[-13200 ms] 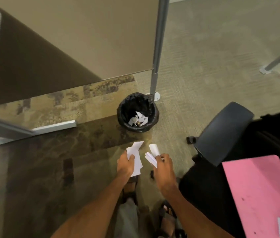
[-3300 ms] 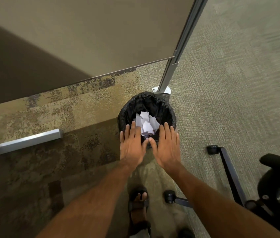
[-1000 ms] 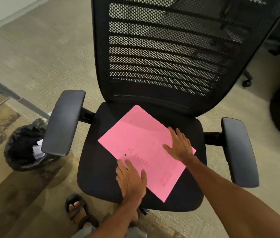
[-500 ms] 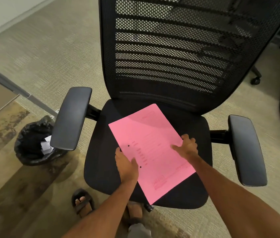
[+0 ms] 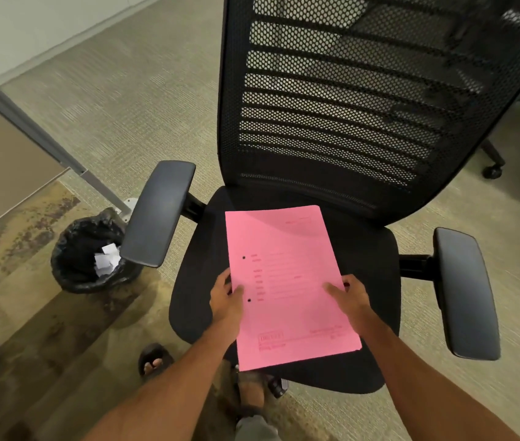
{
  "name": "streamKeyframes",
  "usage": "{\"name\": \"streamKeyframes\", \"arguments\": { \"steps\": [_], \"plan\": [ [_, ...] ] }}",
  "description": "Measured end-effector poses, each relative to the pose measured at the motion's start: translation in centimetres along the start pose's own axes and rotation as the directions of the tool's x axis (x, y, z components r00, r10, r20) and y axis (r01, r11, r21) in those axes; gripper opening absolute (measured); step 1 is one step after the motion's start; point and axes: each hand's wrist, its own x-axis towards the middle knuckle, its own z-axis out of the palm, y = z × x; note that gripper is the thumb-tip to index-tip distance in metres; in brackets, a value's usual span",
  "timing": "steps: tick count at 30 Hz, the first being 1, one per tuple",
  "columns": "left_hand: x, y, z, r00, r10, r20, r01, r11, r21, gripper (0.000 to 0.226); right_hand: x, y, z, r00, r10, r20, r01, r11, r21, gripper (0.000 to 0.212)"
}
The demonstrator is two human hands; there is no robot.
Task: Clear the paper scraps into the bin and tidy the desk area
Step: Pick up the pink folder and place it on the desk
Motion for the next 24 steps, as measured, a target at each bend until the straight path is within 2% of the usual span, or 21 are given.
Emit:
{"name": "streamKeyframes", "arguments": {
  "steps": [3, 9, 17, 24],
  "plan": [
    [-0.3, 0.3, -0.7, 1.000, 0.027, -0.006, -0.027, 0.999, -0.022, 0.033, -1.1, 0.2, 0.0, 1.000, -0.023, 0.014, 0.023, 0.999, 0.047, 0.027],
    [-1.9, 2.0, -1.9, 0.997, 0.077, 0.025, -0.076, 0.996, -0.036, 0.034, -4.3, -0.2, -0.5, 0.999, -0.049, -0.016, 0.051, 0.984, 0.170, 0.026],
    [-3.6, 4.4, -4.2, 0.985, 0.170, 0.012, -0.169, 0.985, -0.043, 0.028, -7.6, -2.0, -0.7, 0.995, -0.094, -0.016, 0.095, 0.968, 0.234, 0.019],
    [-6.0, 6.7, -6.7, 0.968, 0.217, 0.130, -0.218, 0.976, -0.002, 0.051, -10.3, -3.6, -1.7, 0.990, -0.135, -0.042, 0.141, 0.971, 0.196, 0.025]
  ]
}}
